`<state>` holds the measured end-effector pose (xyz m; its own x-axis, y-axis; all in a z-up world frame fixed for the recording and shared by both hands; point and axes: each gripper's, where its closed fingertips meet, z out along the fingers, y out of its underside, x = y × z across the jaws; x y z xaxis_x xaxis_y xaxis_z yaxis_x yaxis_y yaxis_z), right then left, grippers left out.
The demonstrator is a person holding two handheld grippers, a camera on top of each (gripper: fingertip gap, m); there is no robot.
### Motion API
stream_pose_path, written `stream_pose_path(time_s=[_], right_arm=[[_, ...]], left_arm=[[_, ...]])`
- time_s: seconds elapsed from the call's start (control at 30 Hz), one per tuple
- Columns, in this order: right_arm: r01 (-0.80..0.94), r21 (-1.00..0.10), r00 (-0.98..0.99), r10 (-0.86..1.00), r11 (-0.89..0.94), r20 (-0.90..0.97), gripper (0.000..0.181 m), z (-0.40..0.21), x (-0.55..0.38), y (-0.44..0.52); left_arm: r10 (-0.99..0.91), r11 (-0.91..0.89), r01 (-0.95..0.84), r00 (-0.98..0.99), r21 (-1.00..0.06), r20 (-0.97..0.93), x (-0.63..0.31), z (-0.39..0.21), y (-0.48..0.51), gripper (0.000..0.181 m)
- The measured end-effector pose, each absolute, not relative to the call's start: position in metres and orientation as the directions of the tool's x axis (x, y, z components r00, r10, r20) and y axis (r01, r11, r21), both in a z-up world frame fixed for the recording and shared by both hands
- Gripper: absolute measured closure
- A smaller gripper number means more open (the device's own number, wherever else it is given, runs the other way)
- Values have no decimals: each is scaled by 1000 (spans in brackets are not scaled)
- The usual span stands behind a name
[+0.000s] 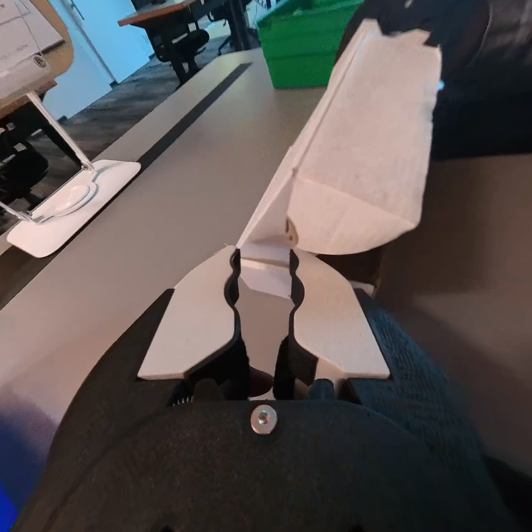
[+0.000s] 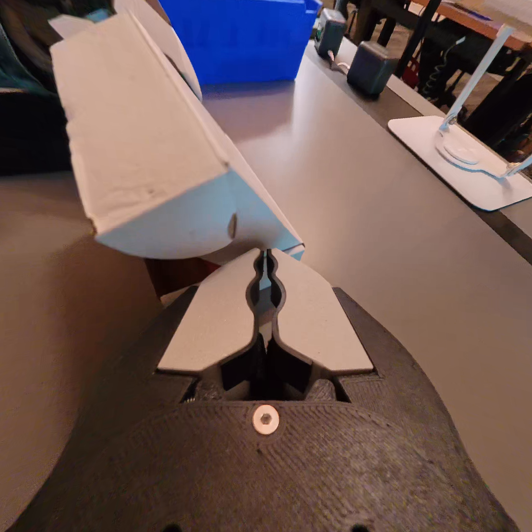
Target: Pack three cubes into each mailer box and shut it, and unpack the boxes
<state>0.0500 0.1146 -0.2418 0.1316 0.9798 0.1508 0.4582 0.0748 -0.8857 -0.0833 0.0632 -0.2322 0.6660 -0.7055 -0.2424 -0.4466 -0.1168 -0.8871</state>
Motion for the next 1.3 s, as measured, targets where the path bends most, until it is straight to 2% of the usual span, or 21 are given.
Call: stream_pose_path(time_s=[0.13, 0.17, 0.27, 0.3, 0.33, 0.4, 0.5, 0.57, 0.63, 0.67, 0.7, 0.73, 0.83, 1.0, 1.17, 1.3], right_arm=[[475, -871, 121, 972, 121, 201, 169, -242, 64, 105], [489, -858, 114, 963, 159, 243, 161, -241, 70, 103], [493, -778, 89, 867, 389, 489, 131, -229, 88, 92], [469, -737, 102, 798, 488, 593, 123, -219, 90, 87], [441, -680, 126, 709, 586, 693, 124, -207, 91, 81], [392, -565, 152, 555, 726, 818, 131, -191, 87, 61], [413, -455, 146, 436, 789, 888, 134, -186, 75, 49], [433, -393, 130, 375, 812, 918, 137, -186, 70, 49], [449, -355, 91, 353, 820, 931, 148, -191, 66, 50], [456, -338, 76, 343, 823, 936, 153, -192, 64, 51], [458, -324, 61, 335, 827, 940, 159, -193, 63, 51], [454, -325, 48, 341, 829, 939, 164, -193, 62, 50], [414, -394, 51, 412, 820, 910, 173, -185, 63, 44], [411, -540, -29, 603, 734, 797, 176, -184, 66, 31], [446, -733, -95, 842, 513, 531, 177, -193, 68, 23], [481, -793, -137, 925, 374, 354, 177, -208, 68, 17]], left_arm=[[-694, -58, -526, 633, -849, -344, -92, -234, 47, 131], [-682, -36, -541, 627, -840, -375, -96, -231, 42, 123], [-622, 115, -595, 582, -796, -524, -100, -214, 22, 102], [-577, 183, -612, 567, -769, -589, -98, -206, 16, 98], [-523, 250, -630, 551, -735, -650, -93, -198, 11, 97], [-420, 373, -664, 502, -648, -756, -76, -187, 1, 99], [-303, 431, -746, 411, -508, -860, -58, -186, 1, 112], [-276, 443, -764, 382, -469, -882, -52, -185, 5, 121], [-283, 432, -780, 361, -454, -889, -48, -186, 10, 129], [-284, 419, -791, 352, -446, -892, -48, -187, 13, 137], [-284, 406, -804, 342, -435, -896, -49, -187, 15, 153], [-301, 400, -812, 321, -425, -898, -48, -189, 15, 167], [-318, 417, -803, 309, -425, -896, -44, -185, 8, 173], [-509, 329, -746, 377, -579, -774, -37, -186, -7, 176], [-746, 66, -585, 509, -808, -430, -33, -194, -18, 176], [-822, -129, -492, 538, -861, -185, -34, -212, -21, 175]])
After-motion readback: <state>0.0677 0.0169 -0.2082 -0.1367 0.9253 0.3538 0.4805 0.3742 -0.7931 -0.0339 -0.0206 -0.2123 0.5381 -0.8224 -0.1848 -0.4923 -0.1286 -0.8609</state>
